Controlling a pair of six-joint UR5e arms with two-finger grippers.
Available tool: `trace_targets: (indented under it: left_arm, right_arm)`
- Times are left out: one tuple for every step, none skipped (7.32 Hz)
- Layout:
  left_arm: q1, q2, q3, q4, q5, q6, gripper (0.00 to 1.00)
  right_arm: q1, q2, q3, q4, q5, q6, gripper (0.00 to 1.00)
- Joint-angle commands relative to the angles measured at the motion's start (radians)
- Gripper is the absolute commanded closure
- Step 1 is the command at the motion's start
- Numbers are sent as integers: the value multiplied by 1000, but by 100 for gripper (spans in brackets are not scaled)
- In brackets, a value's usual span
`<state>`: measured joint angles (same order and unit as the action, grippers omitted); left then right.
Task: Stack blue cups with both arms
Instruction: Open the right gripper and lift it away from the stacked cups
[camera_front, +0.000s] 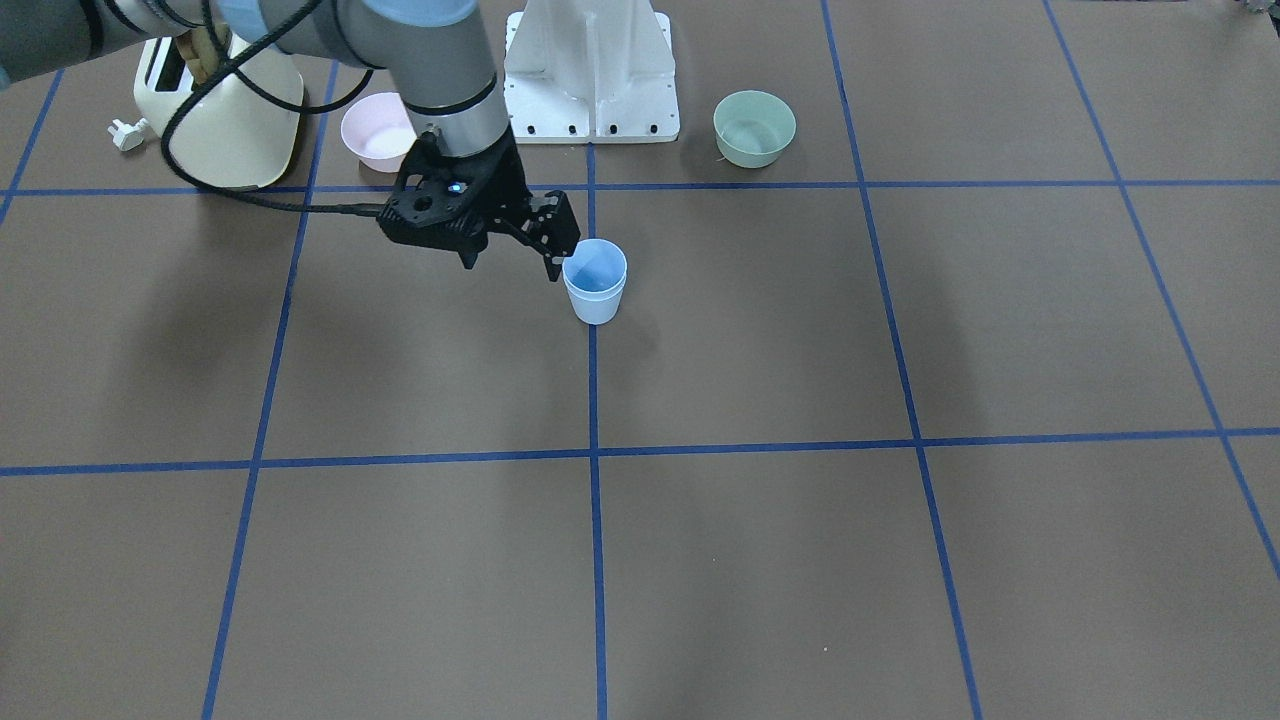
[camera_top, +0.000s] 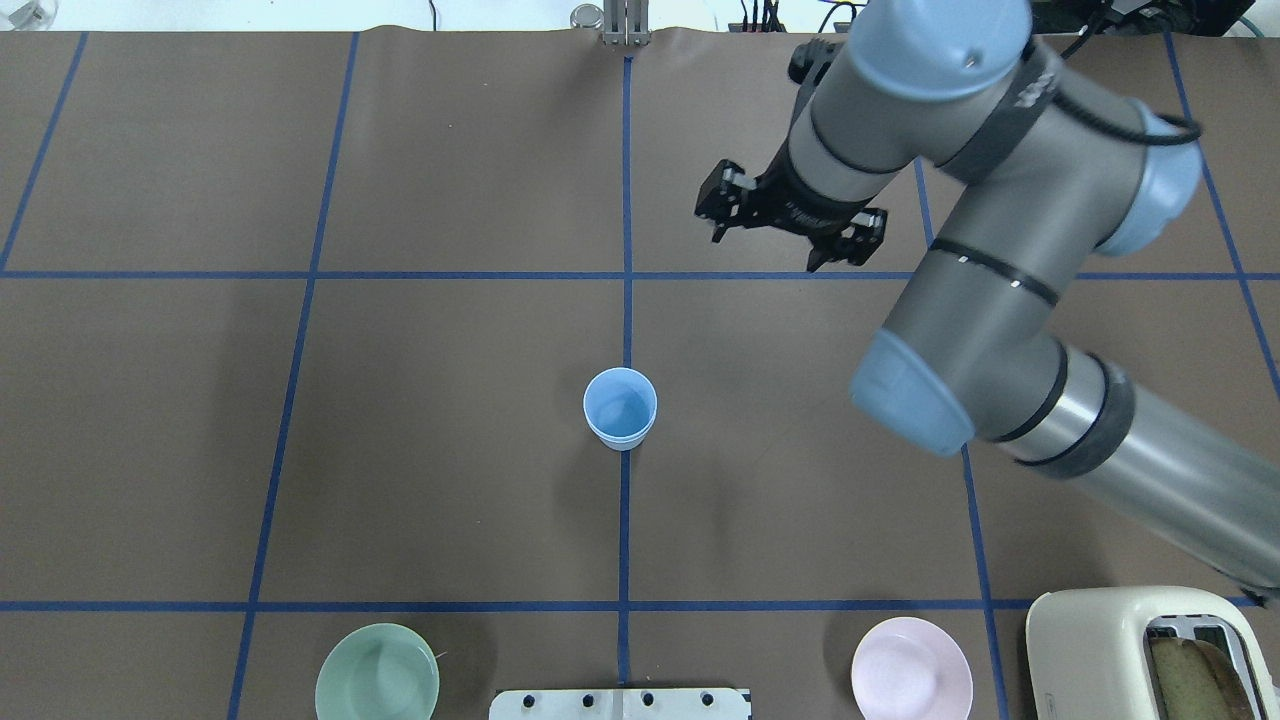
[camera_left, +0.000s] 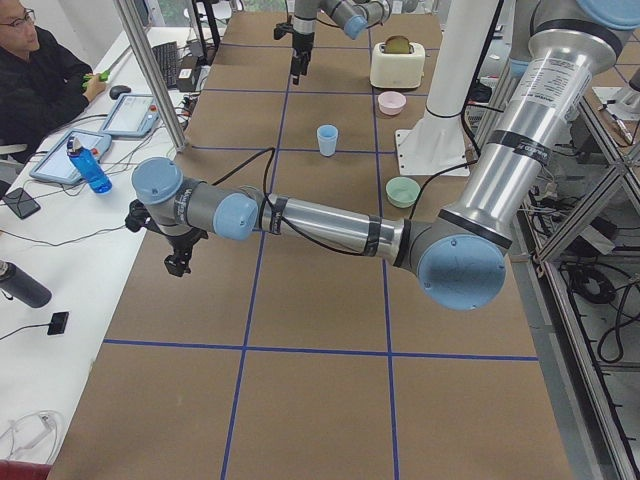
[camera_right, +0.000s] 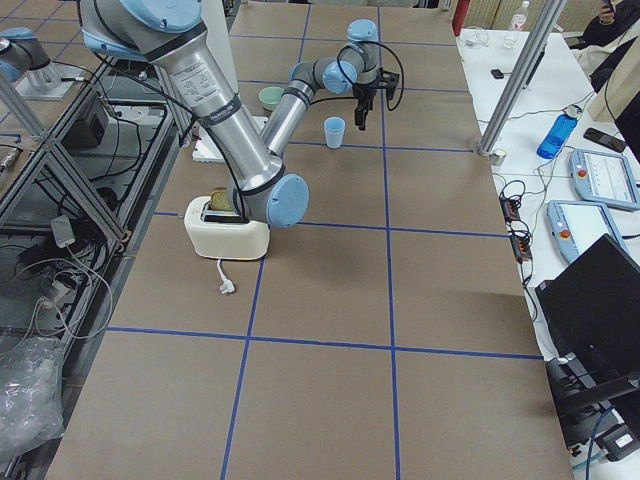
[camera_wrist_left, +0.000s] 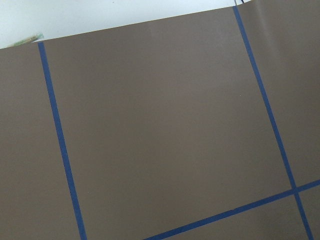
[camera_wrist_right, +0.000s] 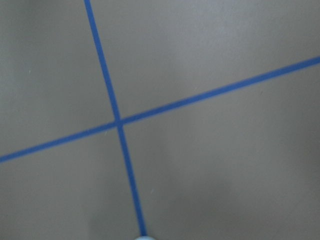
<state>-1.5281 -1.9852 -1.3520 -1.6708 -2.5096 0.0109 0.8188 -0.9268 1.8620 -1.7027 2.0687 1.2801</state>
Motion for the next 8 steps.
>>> trace_targets:
  left_arm:
    - [-1, 11, -1, -6, 0, 1, 2]
    - [-1, 26, -1, -26, 0, 1, 2]
    - [-1, 31, 1, -32, 0, 1, 2]
    - [-3, 34, -1, -33, 0, 3, 2]
    - [-3, 48, -1, -49, 0, 3, 2]
    - [-4, 52, -1, -55, 0, 3, 2]
    - [-6, 62, 1, -53, 0, 32, 2]
    - [-6, 71, 1, -50, 0, 59, 2]
  right_arm:
    - [175, -122, 23, 1, 82, -227, 0]
    - [234, -201, 52, 3, 97, -325, 0]
    - [319, -290, 49, 1, 135, -545, 0]
    - [409, -358, 43, 1, 180, -685, 0]
    - [496, -416, 27, 0, 206, -826, 0]
    - [557, -479, -4, 1, 206, -973, 0]
    - [636, -500, -57, 1, 206, -1122, 0]
    - [686, -517, -93, 1, 205, -1209, 0]
